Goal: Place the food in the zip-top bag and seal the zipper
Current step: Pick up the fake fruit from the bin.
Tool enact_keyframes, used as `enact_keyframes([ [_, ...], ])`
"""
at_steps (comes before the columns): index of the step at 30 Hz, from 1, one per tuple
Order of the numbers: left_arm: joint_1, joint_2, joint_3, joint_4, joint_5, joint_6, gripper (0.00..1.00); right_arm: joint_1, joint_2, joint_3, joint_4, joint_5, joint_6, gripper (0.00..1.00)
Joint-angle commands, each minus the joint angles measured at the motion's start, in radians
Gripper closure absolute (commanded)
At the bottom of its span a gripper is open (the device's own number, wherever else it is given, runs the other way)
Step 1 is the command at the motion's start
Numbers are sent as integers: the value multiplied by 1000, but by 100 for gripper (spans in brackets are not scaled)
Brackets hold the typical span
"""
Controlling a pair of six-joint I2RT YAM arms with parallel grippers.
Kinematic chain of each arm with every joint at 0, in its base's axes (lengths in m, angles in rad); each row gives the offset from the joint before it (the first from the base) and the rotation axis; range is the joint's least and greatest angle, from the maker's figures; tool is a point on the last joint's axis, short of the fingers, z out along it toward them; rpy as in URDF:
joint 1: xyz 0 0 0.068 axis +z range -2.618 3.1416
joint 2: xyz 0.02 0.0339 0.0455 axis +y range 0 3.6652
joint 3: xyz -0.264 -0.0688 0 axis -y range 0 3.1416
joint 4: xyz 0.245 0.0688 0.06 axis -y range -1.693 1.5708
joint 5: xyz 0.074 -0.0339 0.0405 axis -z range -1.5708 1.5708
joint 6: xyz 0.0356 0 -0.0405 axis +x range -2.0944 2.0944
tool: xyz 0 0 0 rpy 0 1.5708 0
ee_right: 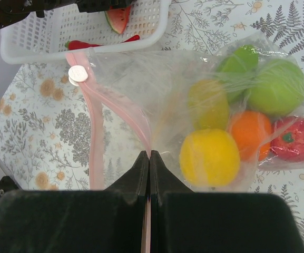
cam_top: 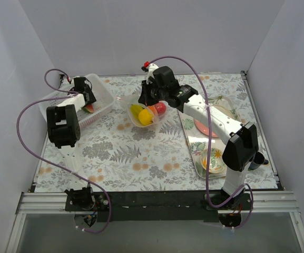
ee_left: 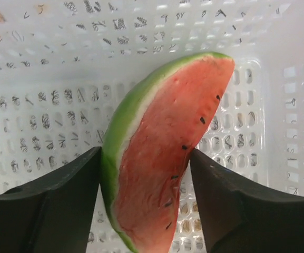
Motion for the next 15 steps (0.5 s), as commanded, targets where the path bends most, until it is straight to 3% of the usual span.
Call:
enact_keyframes([
  [1, 4, -101, -31, -6, -4, -34, 51, -1, -57, 3, 33, -1, -4, 99],
  [4, 4, -138, -14, 0, -3, -25, 66, -1, -60, 3, 27, 2, -7, 99],
  [15, 4, -324, -20, -4, 22, 12, 74, -1, -31, 58, 3, 17, -11, 99],
])
